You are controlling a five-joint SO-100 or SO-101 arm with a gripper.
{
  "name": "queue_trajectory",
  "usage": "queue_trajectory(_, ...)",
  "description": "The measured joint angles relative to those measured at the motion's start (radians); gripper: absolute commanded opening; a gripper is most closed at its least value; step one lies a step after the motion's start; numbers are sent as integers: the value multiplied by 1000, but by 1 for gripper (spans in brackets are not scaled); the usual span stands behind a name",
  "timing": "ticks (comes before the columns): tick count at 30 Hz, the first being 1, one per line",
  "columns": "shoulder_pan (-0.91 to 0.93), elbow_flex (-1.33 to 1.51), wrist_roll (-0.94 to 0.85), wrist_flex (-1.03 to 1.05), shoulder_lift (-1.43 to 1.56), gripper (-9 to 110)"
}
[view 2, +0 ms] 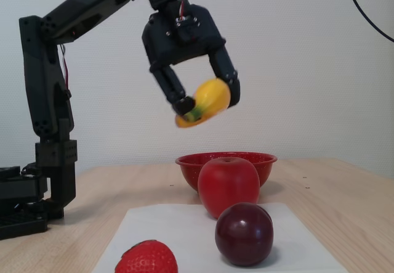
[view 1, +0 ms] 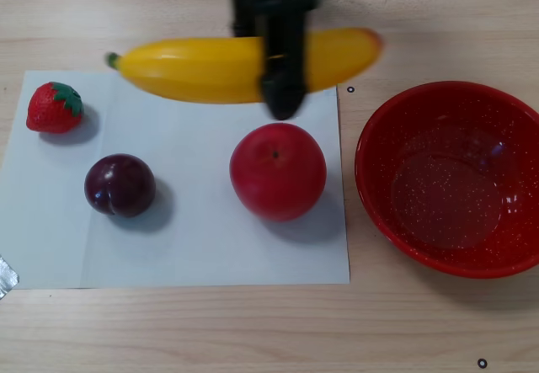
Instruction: Grasp the banana and put it in the red bowl.
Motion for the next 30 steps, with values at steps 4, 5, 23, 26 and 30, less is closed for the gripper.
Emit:
queue_trajectory(4, 129, -18, -77, 0, -2, 0)
queue_trajectory(5, 161, -18, -95, -2, -2, 0)
queue_trajectory(23, 428, 169, -230, -724, -124, 0)
queue_trajectory(26, 433, 218, -230, -839, -149, 0)
queue_trajectory(30, 439, 291, -221, -988, -179, 13)
